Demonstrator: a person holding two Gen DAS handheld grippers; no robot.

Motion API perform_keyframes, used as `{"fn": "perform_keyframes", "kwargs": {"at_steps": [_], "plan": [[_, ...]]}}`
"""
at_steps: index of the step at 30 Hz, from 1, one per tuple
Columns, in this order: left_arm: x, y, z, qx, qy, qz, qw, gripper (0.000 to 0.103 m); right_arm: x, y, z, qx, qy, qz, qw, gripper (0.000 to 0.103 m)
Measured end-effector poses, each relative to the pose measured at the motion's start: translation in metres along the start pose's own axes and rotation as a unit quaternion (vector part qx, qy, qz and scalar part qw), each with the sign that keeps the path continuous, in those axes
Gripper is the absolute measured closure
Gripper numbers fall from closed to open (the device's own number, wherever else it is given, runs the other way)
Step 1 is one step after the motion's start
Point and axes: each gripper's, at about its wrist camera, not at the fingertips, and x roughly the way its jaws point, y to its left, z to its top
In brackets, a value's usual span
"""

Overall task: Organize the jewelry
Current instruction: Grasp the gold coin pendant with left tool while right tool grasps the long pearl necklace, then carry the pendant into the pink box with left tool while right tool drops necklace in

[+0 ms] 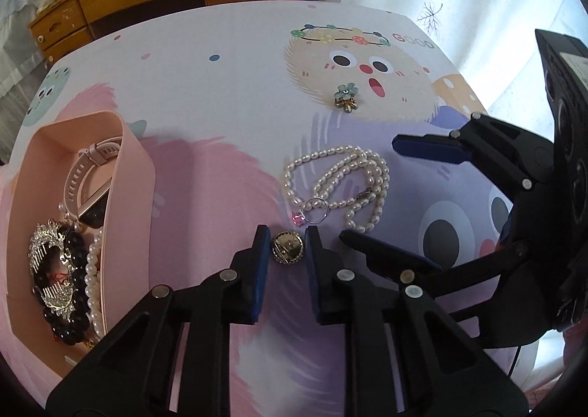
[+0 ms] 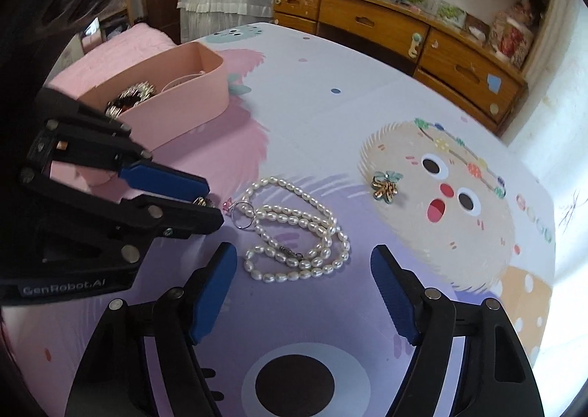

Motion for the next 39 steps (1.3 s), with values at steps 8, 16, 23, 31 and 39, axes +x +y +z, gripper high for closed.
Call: {"fn": "perform_keyframes", "kwargs": {"at_steps": [8,16,23,31,39], "plan": [[-0.008,0.011,0.000,-0.031,-0.009,0.024,0.9992,0.086,-0.002,-0.004,0.007,0.031,0.001,-0.015,0.999,0.072],[-0.034,0.029,-0.003,-0.062,-0.039,0.030,0.9969,0.087,0.000,0.011,0.012,0.028,0.012,-0.054,0.998,0.094],[-0.068,0.037,-0.009,-0.073,-0.068,0.014,0.9949,0.087,-0.010,0.018,0.002,0.070,0.029,-0.050,0.996,0.095],[-0.095,0.050,-0.015,-0.088,-0.098,-0.026,0.9910,0.087,-0.041,0.023,-0.008,0.172,0.023,-0.002,0.985,0.098],[-0.114,0.067,-0.013,-0.082,-0.112,-0.044,0.9892,0.087,-0.082,0.033,0.007,0.228,-0.040,0.041,0.972,0.098]]}}
